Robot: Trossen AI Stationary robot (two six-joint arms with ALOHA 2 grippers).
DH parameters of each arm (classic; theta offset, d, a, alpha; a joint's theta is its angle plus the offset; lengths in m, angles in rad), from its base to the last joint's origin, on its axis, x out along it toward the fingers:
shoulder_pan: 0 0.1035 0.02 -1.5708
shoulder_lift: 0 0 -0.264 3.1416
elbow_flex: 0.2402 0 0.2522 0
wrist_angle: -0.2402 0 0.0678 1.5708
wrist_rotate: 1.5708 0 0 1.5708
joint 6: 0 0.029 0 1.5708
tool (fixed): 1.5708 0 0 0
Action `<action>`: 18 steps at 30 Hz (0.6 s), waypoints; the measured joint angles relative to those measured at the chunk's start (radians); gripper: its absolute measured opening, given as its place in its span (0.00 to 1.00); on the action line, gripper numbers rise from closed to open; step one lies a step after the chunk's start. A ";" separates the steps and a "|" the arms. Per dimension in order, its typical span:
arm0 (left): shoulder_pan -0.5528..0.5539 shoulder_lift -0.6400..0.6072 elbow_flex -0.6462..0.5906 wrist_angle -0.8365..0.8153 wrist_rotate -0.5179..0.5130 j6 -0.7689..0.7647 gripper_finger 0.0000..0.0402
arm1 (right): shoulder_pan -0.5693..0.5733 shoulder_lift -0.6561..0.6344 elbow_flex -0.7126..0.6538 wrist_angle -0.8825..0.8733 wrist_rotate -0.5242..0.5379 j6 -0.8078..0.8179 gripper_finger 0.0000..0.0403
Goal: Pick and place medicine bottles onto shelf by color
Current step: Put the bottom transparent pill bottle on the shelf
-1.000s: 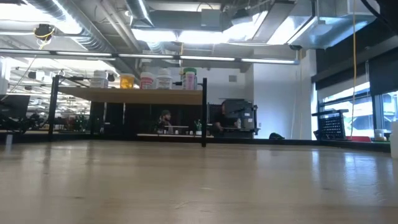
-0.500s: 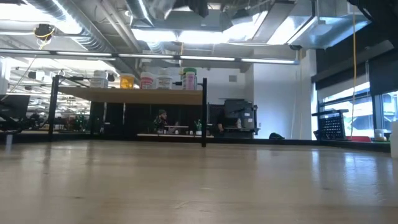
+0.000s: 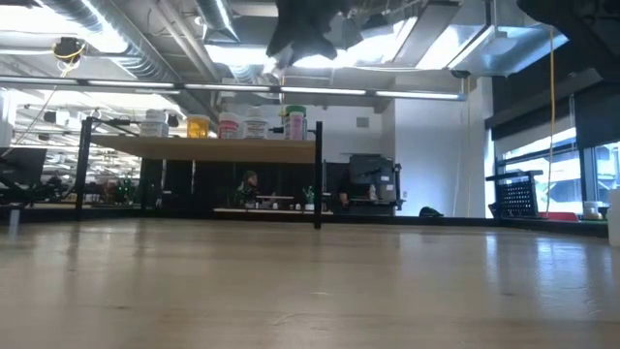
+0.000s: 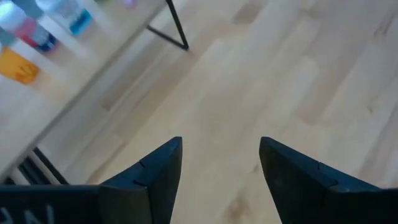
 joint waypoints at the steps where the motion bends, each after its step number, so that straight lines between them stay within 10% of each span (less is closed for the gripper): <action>1: 0.003 -0.003 0.000 0.001 -0.021 0.004 0.52 | -0.002 0.003 -0.003 0.007 0.000 -0.003 0.39; 18: -0.014 -0.132 0.000 0.000 -0.090 0.059 0.52 | -0.019 0.118 -0.009 0.114 0.106 -0.084 0.39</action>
